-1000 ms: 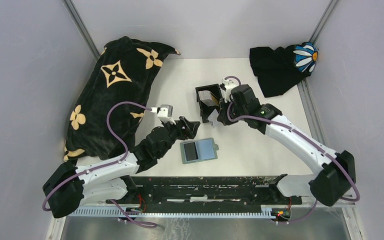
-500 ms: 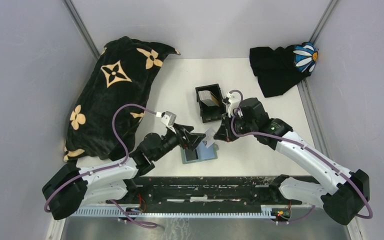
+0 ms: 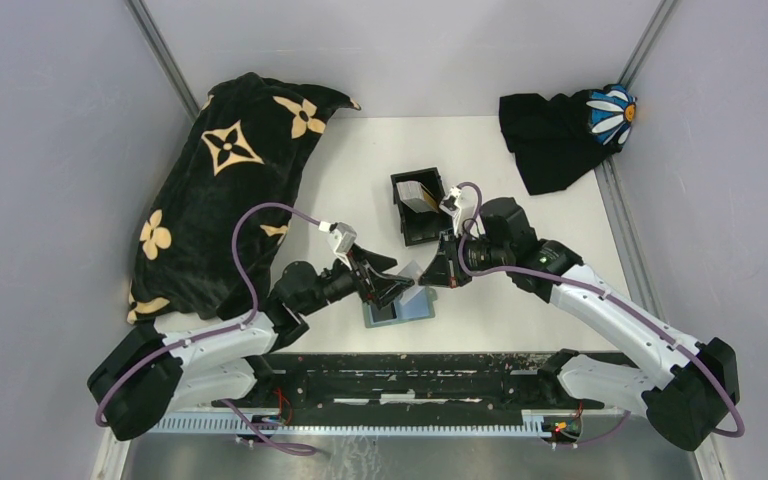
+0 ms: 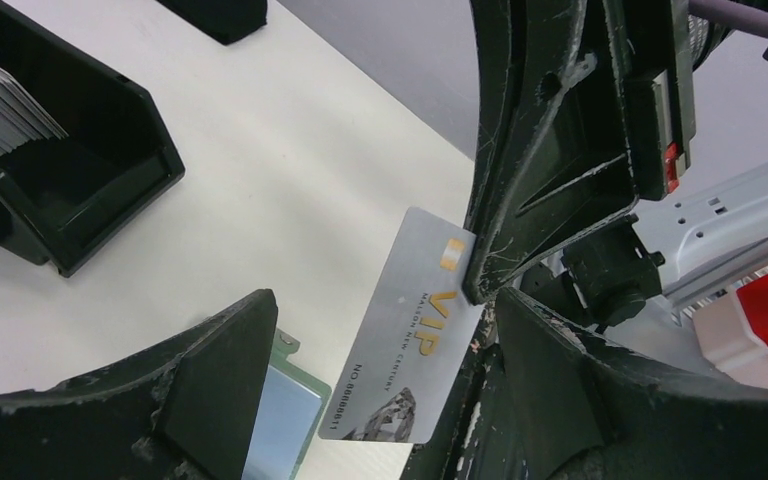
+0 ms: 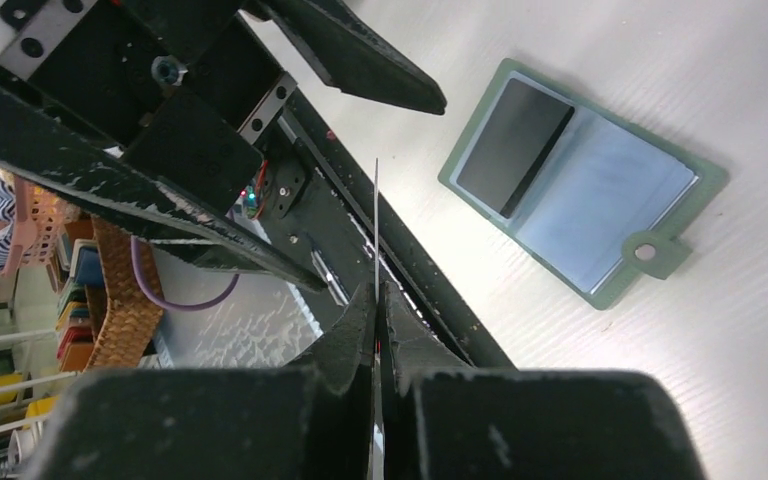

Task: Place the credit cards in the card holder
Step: Pick up the credit card from the storage box.

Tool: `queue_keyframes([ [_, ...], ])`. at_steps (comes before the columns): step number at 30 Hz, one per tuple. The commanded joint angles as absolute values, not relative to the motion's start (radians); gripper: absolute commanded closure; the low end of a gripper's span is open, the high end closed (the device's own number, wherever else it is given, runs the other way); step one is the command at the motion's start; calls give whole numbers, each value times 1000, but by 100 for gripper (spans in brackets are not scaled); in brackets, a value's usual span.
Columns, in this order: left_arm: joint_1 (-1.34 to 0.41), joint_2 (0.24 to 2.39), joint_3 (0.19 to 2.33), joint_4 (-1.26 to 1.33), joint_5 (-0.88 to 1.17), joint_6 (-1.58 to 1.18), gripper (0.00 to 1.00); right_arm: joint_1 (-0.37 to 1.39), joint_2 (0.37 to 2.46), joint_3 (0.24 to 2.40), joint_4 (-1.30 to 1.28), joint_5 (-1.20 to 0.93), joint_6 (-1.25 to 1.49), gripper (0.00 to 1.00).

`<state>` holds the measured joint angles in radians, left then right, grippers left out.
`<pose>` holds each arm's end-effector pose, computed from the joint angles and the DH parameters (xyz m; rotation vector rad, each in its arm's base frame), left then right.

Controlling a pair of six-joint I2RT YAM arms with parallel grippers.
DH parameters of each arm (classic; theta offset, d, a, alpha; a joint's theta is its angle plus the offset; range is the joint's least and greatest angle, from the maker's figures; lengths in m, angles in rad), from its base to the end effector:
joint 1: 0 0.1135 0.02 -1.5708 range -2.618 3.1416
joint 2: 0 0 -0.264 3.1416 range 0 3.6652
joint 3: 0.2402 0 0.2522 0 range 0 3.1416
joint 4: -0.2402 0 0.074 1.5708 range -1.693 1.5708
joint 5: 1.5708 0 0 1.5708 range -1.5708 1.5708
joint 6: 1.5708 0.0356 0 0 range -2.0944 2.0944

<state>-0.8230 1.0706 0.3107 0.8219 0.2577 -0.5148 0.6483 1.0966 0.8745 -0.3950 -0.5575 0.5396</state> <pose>0.1433 -0.1678 0.2266 0.4733 1.5798 -1.2440 0.1772 0.1579 0.2926 -0.4749 2.3290 1.2375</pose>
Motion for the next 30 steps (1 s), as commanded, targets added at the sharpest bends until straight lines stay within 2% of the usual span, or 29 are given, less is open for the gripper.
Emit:
queue_keyframes([
  [1,-789,1067,303,869,341,-495,13,653,1078,885,-327,-627,564,99],
  [4,-764,1079,297,900,401,-522,17,655,1091,889,-329,-637,559,99],
  [8,-736,1118,305,932,492,-549,30,653,1111,890,-314,-657,562,99],
  [13,-706,1178,311,1005,595,-604,40,653,1147,895,-290,-680,570,99],
  [19,-659,1207,290,1090,660,-661,67,646,1160,904,-292,-664,562,99],
  [22,-641,1211,278,1117,673,-678,93,634,1165,910,-292,-656,560,99],
  [23,-639,1214,279,1116,677,-680,97,632,1169,912,-291,-653,560,99],
  [26,-637,1235,284,1121,684,-687,97,631,1190,919,-290,-637,560,99],
  [27,-637,1243,285,1121,682,-691,97,632,1199,923,-293,-627,559,96],
  [30,-637,1265,276,1117,624,-711,97,631,1205,933,-310,-573,546,74],
])
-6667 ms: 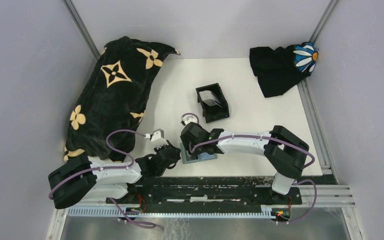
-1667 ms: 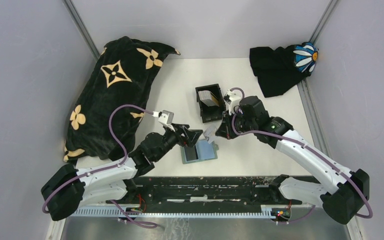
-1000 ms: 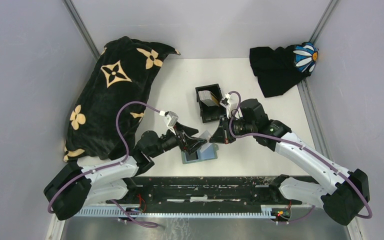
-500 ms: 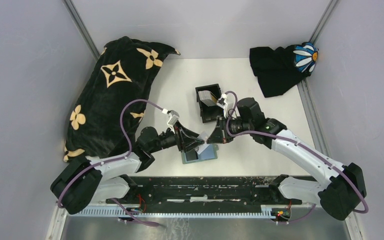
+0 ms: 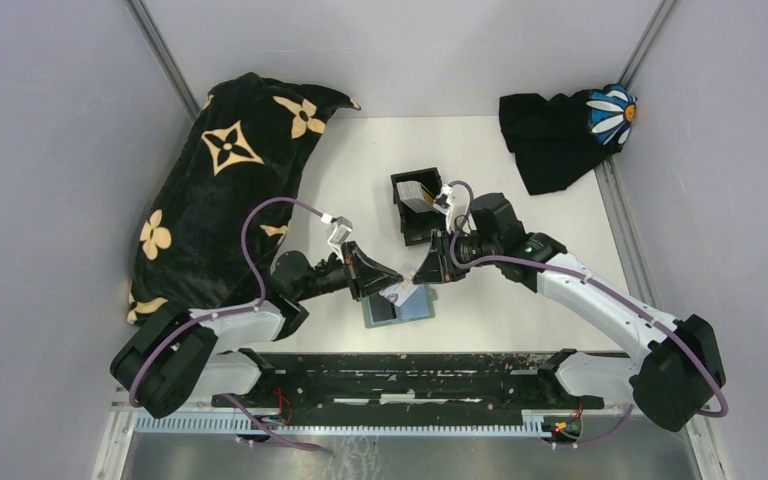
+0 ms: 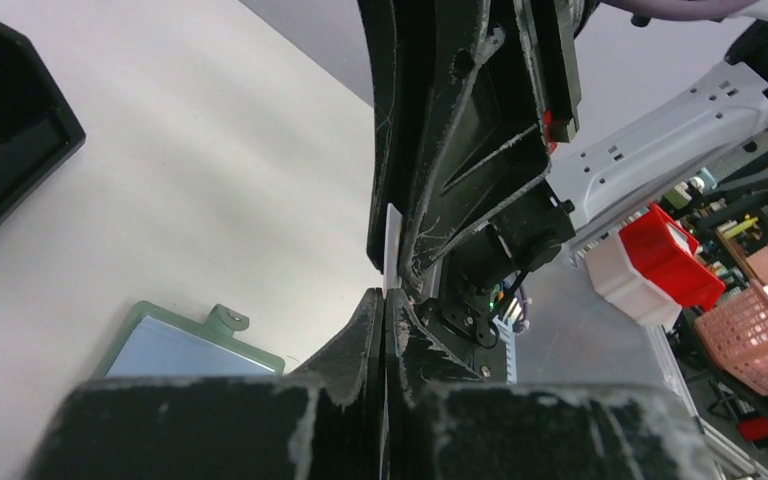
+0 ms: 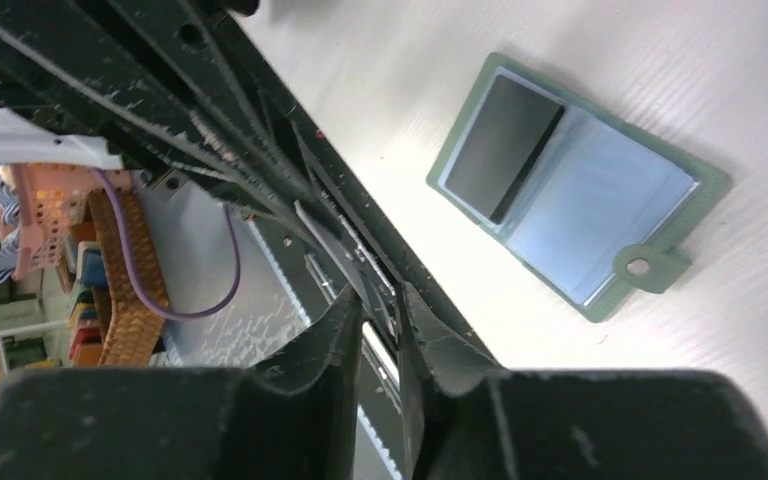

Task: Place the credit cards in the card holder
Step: Pick up the credit card from the storage box, then insert the credit card into the card holder.

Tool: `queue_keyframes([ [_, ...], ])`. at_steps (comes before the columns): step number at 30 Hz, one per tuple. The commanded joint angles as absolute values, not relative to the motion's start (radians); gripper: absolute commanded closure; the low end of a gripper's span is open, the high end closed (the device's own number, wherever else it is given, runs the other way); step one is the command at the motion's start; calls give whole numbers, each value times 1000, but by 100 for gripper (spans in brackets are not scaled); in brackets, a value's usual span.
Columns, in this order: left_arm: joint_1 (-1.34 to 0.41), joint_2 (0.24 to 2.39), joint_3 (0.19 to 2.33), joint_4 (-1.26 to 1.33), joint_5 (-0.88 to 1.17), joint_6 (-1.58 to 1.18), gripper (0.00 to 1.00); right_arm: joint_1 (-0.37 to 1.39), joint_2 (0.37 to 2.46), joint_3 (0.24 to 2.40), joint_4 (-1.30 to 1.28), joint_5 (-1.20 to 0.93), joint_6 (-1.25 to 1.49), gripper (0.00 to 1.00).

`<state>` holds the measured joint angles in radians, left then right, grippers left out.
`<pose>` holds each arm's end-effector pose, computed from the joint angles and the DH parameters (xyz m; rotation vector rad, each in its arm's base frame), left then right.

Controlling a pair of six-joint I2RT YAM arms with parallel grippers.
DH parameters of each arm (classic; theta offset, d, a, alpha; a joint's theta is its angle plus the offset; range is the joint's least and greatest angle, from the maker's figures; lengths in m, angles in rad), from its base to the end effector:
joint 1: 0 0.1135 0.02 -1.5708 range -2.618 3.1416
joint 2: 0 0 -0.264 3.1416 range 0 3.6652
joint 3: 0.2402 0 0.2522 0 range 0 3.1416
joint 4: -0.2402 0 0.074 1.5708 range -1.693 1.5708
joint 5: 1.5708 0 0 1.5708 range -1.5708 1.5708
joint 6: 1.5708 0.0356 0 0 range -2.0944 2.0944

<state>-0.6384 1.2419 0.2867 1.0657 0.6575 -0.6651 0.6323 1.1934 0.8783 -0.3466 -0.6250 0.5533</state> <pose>0.1691 -0.1526 0.2093 0.5791 1.5829 -1.4944 0.1937 0.1677 0.2768 -0.4734 2.3831 1.2983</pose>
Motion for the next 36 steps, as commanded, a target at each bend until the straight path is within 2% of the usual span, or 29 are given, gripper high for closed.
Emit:
queue_keyframes([
  [1,-637,1268,272,1104,587,-716,97,632,1202,933,-313,-552,544,71],
  [4,-637,1263,234,1070,442,-744,97,631,1190,930,-316,-489,537,62],
  [13,-707,1225,114,1049,21,-872,97,642,1179,885,-298,-249,534,59],
  [20,-842,1208,97,970,-243,-946,97,728,1233,885,-327,22,522,66],
  [23,-906,1217,86,961,-354,-984,97,772,1258,873,-306,102,517,72],
  [36,-1097,1342,110,961,-641,-1085,97,897,1459,914,-319,215,515,92],
])
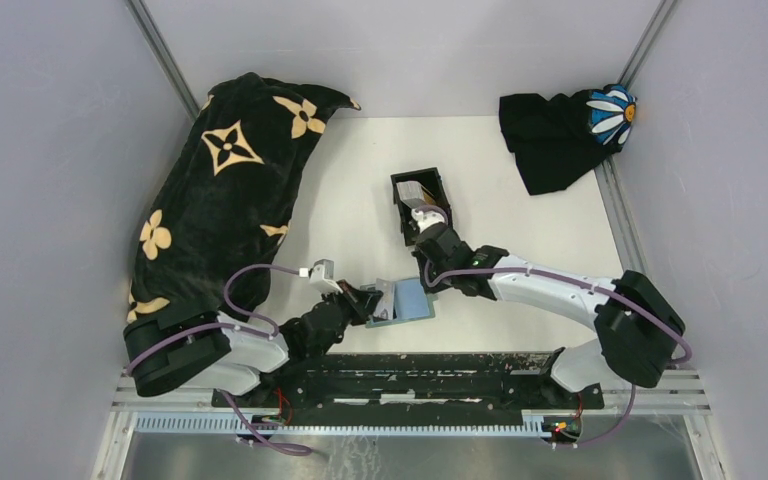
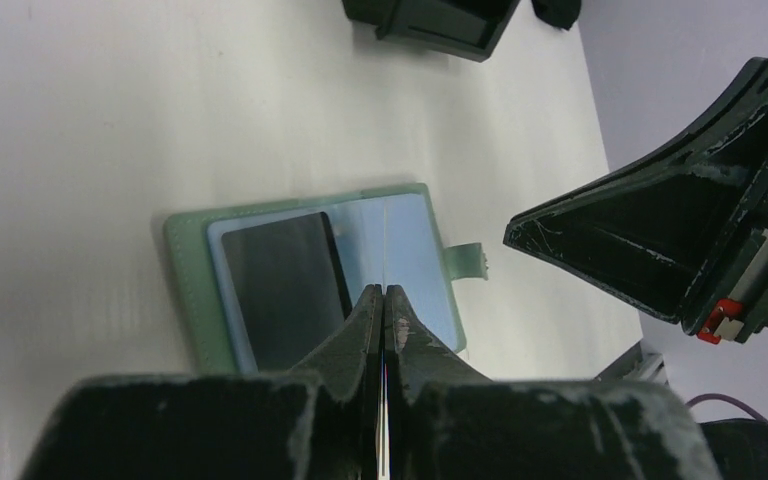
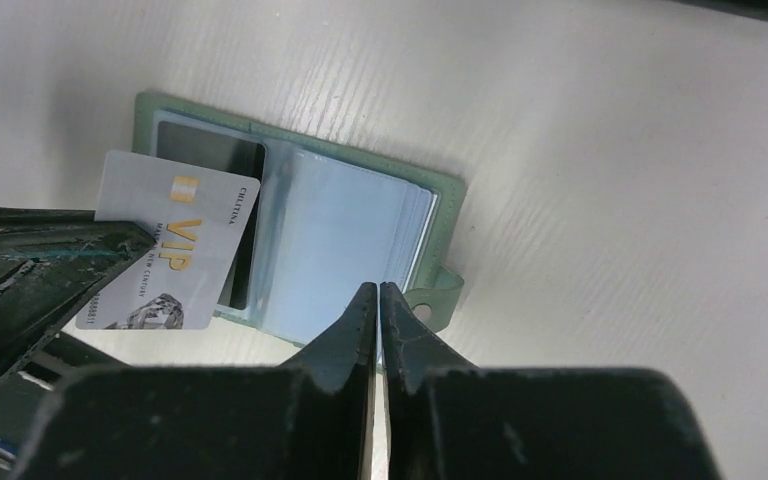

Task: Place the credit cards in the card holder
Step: Insert the credit card into the card holder.

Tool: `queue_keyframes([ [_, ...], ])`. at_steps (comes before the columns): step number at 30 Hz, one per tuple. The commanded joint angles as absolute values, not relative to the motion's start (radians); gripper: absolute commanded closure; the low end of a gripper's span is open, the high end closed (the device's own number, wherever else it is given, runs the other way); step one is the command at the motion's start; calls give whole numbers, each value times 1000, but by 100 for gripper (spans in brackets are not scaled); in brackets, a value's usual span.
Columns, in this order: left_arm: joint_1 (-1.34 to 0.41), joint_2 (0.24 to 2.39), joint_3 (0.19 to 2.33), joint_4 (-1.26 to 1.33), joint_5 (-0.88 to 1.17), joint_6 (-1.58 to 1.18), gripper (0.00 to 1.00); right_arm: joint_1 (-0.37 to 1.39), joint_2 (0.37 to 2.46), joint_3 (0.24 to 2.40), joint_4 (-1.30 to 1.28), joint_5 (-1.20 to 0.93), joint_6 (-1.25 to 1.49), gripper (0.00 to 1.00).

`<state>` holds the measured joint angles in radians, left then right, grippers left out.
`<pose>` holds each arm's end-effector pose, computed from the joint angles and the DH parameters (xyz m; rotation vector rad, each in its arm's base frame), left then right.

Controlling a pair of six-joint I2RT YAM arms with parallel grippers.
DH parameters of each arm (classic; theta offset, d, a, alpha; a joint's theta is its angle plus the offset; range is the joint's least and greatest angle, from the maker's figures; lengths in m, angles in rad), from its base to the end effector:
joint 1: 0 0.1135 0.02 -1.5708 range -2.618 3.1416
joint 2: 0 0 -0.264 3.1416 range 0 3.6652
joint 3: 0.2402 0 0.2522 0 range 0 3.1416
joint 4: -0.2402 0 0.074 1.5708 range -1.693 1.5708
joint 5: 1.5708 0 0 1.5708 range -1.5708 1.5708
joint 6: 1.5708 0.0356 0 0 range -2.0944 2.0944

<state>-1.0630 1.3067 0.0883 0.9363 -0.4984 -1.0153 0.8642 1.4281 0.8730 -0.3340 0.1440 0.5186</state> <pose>0.1087 -0.1604 0.1298 -0.3183 1.9110 -0.9868 0.1929 0.2181 0.2119 -0.3661 2.4690 0.4257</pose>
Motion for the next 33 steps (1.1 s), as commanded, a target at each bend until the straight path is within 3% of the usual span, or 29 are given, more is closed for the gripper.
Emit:
queue_keyframes([
  [1,-1107,1357,115,960,-658,-1093,97,903,1473,915,-317,220,515,94],
  [12,-1155,1454,131,1024,-766,-1164,97,931,1552,924,-322,242,533,99],
  [33,-1156,1491,156,1032,-760,-1264,97,931,1606,918,-341,293,565,99],
])
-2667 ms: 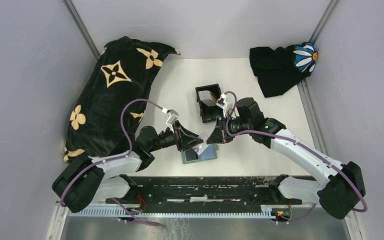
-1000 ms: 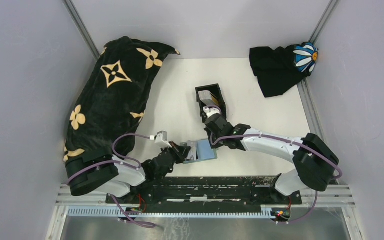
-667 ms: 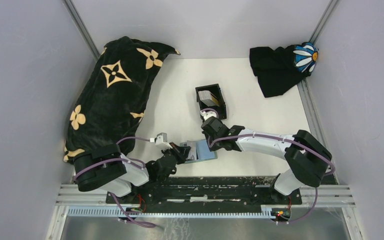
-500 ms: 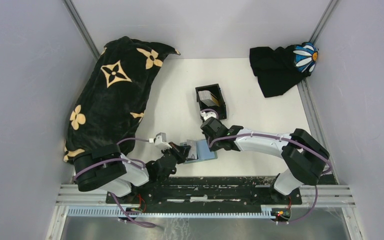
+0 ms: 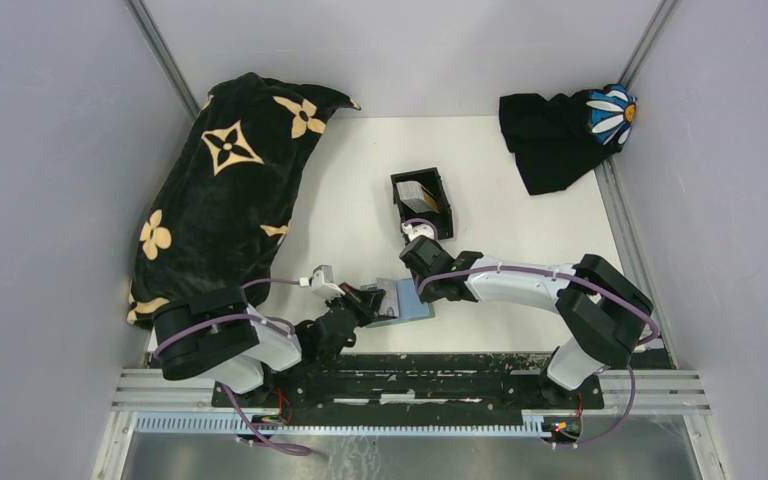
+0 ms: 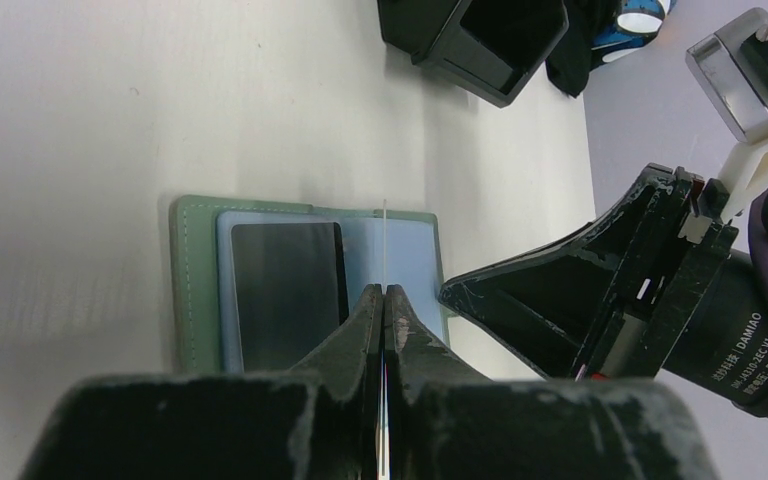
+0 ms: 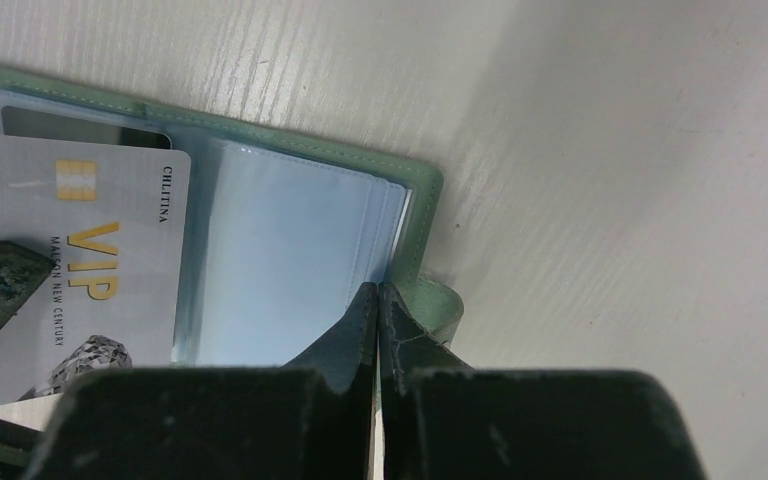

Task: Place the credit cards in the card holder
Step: Insert the credit card into the card holder.

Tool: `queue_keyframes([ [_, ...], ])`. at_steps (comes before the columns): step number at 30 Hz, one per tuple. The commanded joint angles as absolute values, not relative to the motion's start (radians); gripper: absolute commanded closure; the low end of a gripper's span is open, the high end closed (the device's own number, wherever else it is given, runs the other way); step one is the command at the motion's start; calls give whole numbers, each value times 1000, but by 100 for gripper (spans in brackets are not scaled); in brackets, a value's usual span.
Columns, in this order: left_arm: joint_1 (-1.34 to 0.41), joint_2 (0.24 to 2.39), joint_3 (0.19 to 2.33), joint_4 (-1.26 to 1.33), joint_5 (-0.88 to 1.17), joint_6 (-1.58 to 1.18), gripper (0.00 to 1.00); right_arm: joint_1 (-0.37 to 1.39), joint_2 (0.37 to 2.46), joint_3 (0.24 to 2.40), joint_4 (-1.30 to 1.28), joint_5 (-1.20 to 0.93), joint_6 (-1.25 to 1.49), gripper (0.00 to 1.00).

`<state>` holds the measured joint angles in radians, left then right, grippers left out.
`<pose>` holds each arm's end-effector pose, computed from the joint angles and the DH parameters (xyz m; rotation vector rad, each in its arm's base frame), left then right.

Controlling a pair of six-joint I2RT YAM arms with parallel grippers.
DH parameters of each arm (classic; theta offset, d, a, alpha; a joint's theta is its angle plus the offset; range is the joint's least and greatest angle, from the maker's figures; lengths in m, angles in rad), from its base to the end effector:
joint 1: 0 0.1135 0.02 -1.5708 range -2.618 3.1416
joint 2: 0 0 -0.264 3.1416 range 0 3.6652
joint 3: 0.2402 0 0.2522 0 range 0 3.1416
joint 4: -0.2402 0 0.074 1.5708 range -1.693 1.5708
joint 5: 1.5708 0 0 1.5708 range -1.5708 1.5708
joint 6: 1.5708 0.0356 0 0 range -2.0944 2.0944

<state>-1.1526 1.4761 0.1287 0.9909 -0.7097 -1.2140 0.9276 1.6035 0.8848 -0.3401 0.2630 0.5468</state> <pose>0.1034 -0.1756 0.1155 -0.5443 1.8744 -0.9511 0.1907 0.2390 0.1668 -0.4010 2.5533 0.2015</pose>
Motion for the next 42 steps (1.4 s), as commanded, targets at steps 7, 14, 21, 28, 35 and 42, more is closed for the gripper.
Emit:
queue_keyframes([
  [7,-1160,1513,165,1011,-775,-1294,97,931,1612,917,-342,288,568,99],
  [14,-1166,1537,171,1003,-797,-1313,97,931,1615,916,-342,285,566,99],
  [21,-1170,1554,176,1004,-803,-1325,97,930,1618,915,-339,281,566,99],
  [28,-1173,1576,168,1036,-807,-1350,97,931,1619,909,-336,281,568,99],
  [35,-1177,1548,153,1052,-807,-1354,97,931,1617,906,-338,284,569,99],
  [42,-1182,1559,161,1040,-810,-1356,97,931,1617,906,-335,281,569,99],
])
